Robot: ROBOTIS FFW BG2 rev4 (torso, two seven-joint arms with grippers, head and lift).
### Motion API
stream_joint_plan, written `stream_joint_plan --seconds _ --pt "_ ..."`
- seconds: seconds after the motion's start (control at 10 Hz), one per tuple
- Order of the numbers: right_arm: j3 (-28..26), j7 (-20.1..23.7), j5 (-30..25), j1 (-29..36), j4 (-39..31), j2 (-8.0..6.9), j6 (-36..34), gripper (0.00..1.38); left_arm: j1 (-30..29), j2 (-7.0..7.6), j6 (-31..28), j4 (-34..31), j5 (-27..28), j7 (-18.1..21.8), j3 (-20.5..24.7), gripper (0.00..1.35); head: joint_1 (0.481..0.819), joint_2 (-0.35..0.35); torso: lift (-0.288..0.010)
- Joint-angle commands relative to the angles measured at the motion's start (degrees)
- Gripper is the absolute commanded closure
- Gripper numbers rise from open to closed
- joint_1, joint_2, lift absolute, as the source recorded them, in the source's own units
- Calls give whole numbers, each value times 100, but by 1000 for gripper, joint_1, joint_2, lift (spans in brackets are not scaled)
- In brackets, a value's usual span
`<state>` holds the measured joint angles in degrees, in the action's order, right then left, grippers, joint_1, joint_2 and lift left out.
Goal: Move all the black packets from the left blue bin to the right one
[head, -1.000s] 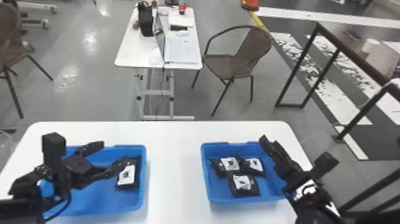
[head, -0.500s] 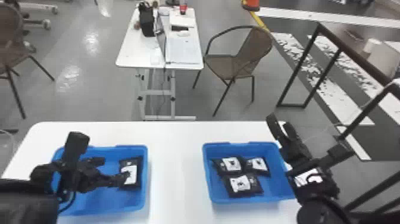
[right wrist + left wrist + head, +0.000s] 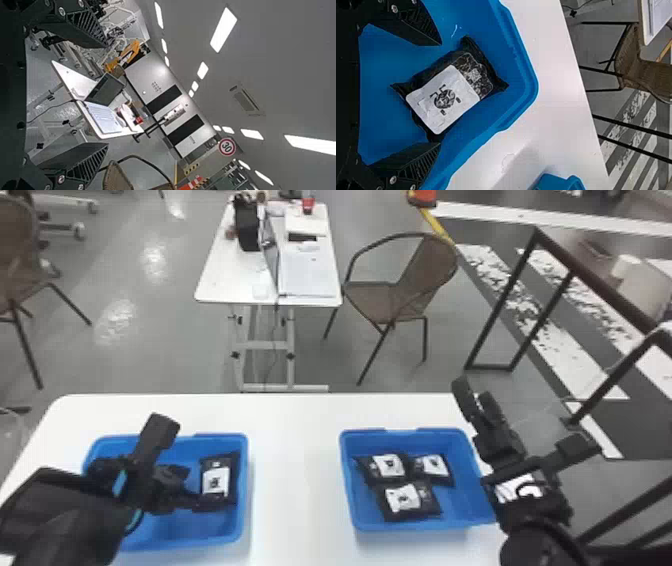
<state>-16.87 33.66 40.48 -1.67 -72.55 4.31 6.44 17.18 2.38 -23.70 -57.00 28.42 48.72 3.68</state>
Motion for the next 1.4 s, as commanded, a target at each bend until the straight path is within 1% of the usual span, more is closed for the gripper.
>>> stream_joint_plan --seconds 0.0,0.1,0.2,0.3,0.4,0.5,0.6,0.7,0.9,1.0,1.1,1.2,1.3 --pt "0 0 21 9 4 -18 -2 148 286 -9 392 611 111 -47 -8 136 695 -169 0" --pt "0 0 30 9 4 -18 -2 148 453 0 524 1068 129 -73 -8 147 695 -171 0" --pt "0 0 39 9 -4 -27 -2 148 497 0 753 1340 67 -135 71 168 695 -174 0" --pt "0 0 47 35 -13 -27 -2 148 497 0 867 1437 -100 -214 133 239 695 -175 0" --pt "0 0 56 53 -13 -35 -2 148 523 0 1078 1551 -161 -258 168 512 695 -177 0" --pt "0 0 65 62 -13 -27 -11 148 559 17 1262 1604 -144 -363 133 726 695 -178 0" --pt "0 0 65 62 -22 -35 -29 148 559 17 1403 1595 -188 -434 185 751 695 -178 0" --pt "9 0 65 62 -13 -35 -29 148 567 26 1473 1595 -231 -434 212 832 695 -176 0" --pt "18 0 91 79 -13 -35 -38 148 541 70 1552 1595 -249 -416 185 823 695 -174 0" --pt "18 9 100 88 -22 -44 -38 148 488 114 1614 1595 -363 -355 159 1024 695 -173 0" --pt "26 9 109 106 -31 -44 -46 148 409 96 1719 1595 -434 -372 264 1156 695 -172 0" --pt "35 9 118 123 -57 -44 -46 148 321 96 1939 1578 -565 -302 343 1220 695 -171 0" --pt "61 9 118 150 -101 -44 -46 148 181 131 2212 1393 -829 -21 343 1214 695 -171 0"
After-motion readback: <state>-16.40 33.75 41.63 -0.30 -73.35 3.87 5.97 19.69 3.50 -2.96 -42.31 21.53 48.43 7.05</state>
